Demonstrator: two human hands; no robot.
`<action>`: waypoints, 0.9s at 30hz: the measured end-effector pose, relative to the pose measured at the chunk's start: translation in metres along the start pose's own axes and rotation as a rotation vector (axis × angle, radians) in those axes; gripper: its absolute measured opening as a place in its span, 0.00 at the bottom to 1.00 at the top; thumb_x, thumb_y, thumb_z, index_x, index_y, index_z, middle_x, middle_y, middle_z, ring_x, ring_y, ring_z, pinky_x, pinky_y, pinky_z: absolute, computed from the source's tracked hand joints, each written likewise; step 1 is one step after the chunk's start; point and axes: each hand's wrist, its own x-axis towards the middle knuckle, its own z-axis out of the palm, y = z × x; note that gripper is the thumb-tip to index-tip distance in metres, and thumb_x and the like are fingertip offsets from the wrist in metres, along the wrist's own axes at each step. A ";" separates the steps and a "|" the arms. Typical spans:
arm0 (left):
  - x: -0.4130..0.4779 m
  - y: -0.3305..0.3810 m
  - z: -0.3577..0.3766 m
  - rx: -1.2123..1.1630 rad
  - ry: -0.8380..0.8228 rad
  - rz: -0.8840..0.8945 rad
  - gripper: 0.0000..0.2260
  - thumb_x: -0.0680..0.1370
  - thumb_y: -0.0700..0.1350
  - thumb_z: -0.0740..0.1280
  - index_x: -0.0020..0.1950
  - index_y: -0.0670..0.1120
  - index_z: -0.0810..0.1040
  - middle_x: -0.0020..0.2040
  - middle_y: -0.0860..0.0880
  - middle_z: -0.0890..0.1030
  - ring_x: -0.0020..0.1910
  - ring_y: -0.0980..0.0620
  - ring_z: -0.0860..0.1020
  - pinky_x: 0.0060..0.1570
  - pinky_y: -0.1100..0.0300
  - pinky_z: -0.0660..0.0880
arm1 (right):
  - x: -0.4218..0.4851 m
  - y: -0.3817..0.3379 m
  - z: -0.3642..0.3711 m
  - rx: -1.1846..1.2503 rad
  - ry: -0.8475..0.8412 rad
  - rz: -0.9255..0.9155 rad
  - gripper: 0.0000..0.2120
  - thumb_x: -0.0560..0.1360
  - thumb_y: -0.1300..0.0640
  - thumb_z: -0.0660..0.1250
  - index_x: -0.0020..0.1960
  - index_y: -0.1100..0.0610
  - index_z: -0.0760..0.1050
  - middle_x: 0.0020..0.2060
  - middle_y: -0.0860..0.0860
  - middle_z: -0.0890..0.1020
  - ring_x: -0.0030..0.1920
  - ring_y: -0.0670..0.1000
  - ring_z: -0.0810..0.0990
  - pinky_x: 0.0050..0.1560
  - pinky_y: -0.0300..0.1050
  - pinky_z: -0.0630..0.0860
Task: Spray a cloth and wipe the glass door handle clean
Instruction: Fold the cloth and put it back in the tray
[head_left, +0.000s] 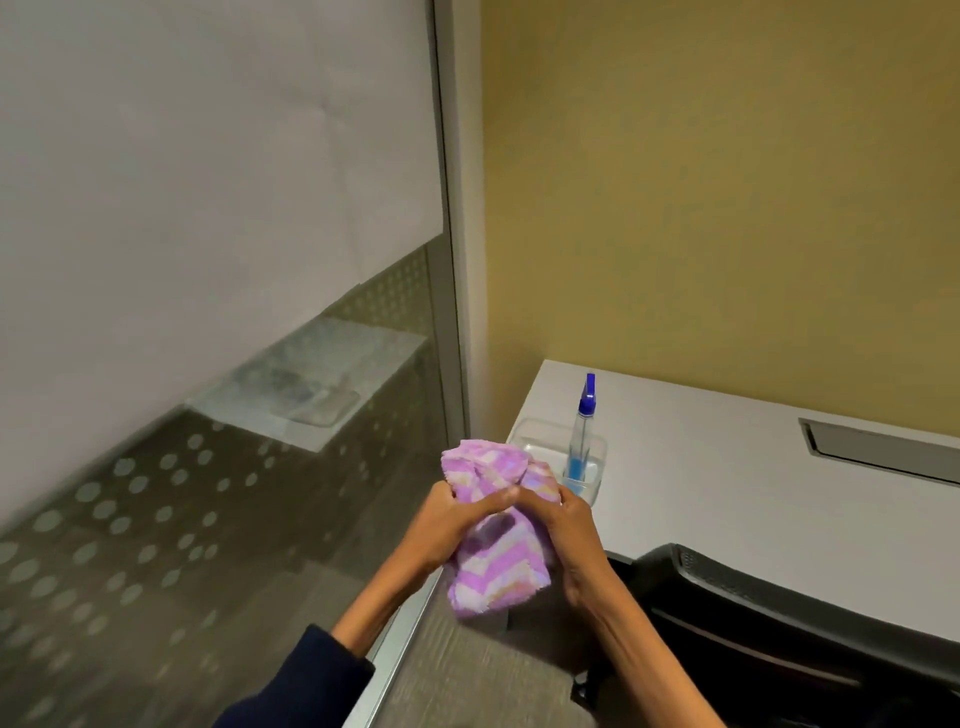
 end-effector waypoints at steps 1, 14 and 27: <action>0.013 0.001 0.000 0.004 0.005 -0.009 0.17 0.75 0.51 0.73 0.58 0.41 0.79 0.52 0.40 0.84 0.52 0.46 0.83 0.49 0.60 0.81 | 0.011 -0.001 -0.001 0.003 -0.018 0.011 0.17 0.72 0.52 0.75 0.58 0.56 0.77 0.52 0.57 0.85 0.51 0.55 0.85 0.49 0.49 0.83; 0.200 -0.007 -0.042 -0.144 -0.132 -0.108 0.21 0.81 0.62 0.57 0.60 0.47 0.77 0.51 0.42 0.85 0.48 0.48 0.86 0.51 0.54 0.84 | 0.142 -0.005 0.026 -0.138 0.240 -0.191 0.20 0.75 0.50 0.71 0.64 0.47 0.68 0.56 0.47 0.80 0.51 0.46 0.82 0.45 0.35 0.81; 0.307 -0.018 -0.035 0.000 -0.373 -0.100 0.32 0.74 0.44 0.75 0.65 0.52 0.54 0.59 0.42 0.80 0.47 0.49 0.85 0.45 0.60 0.83 | 0.233 0.001 -0.013 -0.249 0.444 -0.167 0.19 0.77 0.56 0.68 0.66 0.55 0.71 0.58 0.49 0.78 0.54 0.47 0.79 0.47 0.32 0.79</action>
